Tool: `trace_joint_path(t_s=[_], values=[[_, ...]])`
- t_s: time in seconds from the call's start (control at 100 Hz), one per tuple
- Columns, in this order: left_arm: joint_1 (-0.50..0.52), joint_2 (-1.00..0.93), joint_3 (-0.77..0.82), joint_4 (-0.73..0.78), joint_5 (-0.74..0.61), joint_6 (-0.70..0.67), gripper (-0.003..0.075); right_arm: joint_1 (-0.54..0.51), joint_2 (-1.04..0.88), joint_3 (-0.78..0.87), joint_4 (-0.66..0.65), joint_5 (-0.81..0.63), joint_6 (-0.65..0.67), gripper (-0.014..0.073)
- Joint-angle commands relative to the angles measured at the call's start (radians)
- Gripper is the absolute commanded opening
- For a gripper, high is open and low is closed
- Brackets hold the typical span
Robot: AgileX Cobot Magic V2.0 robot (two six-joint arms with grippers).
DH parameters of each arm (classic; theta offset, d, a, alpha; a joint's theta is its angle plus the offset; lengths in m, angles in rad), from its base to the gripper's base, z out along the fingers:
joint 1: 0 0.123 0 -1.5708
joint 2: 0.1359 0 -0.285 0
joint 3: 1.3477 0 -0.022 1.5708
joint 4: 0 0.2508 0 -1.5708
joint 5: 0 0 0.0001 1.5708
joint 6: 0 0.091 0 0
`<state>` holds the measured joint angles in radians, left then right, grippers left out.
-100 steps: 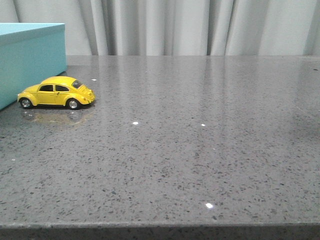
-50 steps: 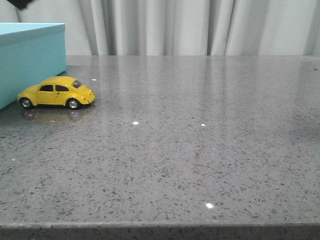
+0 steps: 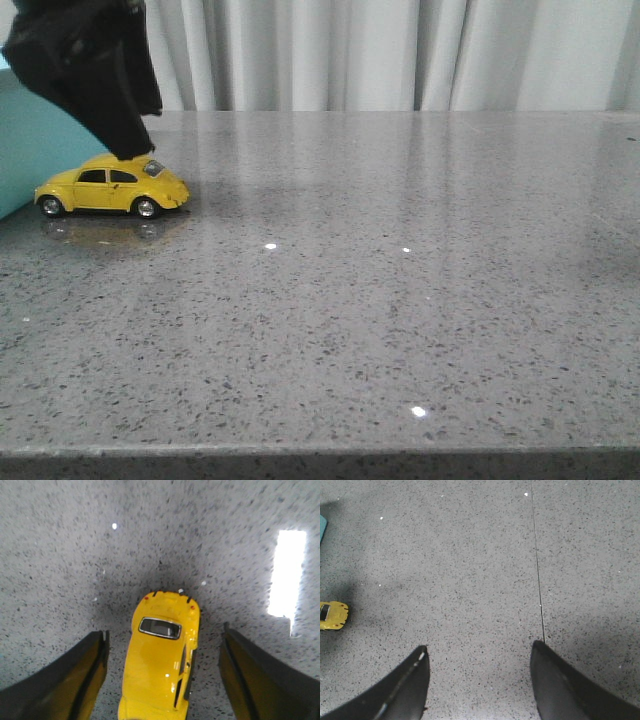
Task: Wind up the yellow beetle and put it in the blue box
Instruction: 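Lower the left gripper onto the yellow beetle and grasp it, then lift the beetle with the left gripper and carry it over the blue box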
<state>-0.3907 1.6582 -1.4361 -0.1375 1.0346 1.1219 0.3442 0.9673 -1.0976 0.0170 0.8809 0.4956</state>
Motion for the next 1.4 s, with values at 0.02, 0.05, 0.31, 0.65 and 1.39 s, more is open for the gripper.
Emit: trace_joint_path(t_s=[0.02,0.05,0.31,0.65,1.39], values=[[-0.006,-0.013,-0.034,0.002,-0.032,0.002,0.0459,0.000,-0.015,-0.023,-0.001,-0.067,-0.015,0.0447],[-0.003,-0.008,-0.034,0.002,-0.032,0.002,0.0459,0.000,-0.015,-0.023,-0.001,-0.067,-0.015,0.0447],[-0.001,0.039,-0.034,0.020,-0.034,-0.001,0.0459,0.000,-0.015,-0.023,-0.001,-0.070,-0.015,0.0447],[-0.001,0.054,-0.034,0.020,-0.052,-0.002,0.0346,0.000,-0.015,-0.023,-0.001,-0.070,-0.015,0.0447],[0.044,-0.043,-0.371,-0.001,-0.181,-0.359,0.0209,0.000,-0.015,-0.023,-0.001,-0.070,-0.015,0.0447]])
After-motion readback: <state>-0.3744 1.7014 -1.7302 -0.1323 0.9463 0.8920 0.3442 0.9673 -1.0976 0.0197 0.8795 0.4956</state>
